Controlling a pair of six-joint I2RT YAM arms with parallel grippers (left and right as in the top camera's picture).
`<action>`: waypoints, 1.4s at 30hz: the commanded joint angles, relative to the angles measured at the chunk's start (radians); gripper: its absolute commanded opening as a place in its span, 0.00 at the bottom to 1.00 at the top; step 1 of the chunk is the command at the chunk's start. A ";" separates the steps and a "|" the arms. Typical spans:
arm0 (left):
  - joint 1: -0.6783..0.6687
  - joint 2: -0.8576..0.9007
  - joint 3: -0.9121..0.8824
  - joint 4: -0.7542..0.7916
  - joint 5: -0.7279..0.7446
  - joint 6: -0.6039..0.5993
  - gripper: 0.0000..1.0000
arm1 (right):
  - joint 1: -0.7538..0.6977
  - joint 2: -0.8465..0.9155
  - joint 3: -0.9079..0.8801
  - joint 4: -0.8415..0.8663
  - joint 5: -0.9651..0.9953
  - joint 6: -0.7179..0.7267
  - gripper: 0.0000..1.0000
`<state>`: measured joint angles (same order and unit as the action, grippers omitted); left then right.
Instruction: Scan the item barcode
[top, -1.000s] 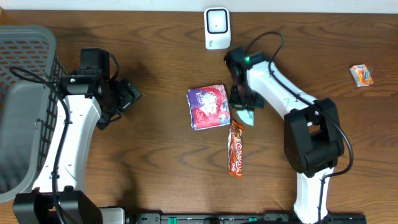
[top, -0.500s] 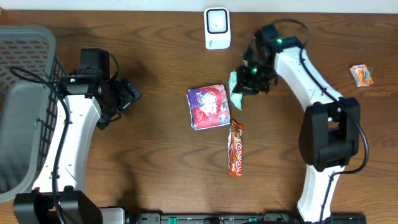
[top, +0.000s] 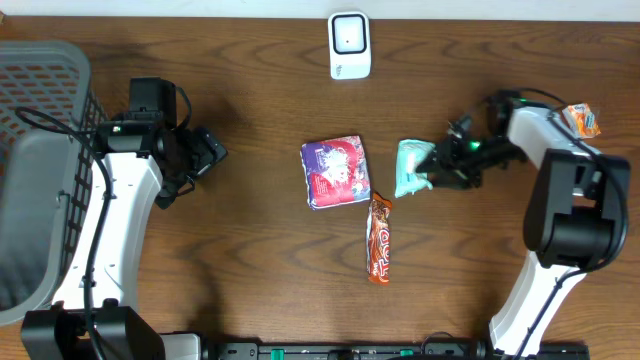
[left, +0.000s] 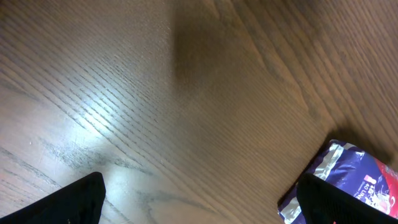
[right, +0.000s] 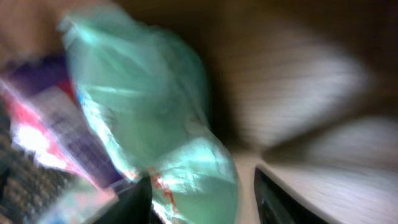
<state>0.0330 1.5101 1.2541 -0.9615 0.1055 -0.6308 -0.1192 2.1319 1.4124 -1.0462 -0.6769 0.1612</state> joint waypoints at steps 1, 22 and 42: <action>0.005 -0.003 0.000 -0.002 -0.011 0.006 0.98 | -0.029 -0.012 0.060 -0.053 0.151 -0.028 0.58; 0.005 -0.003 0.000 -0.002 -0.010 0.006 0.98 | 0.160 -0.061 0.290 -0.199 0.330 0.016 0.03; 0.005 -0.003 0.000 -0.002 -0.010 0.006 0.98 | 0.217 -0.063 0.145 -0.102 0.538 0.062 0.15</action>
<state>0.0330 1.5101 1.2541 -0.9619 0.1051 -0.6308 0.0963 2.0789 1.4914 -1.1038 -0.2005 0.2352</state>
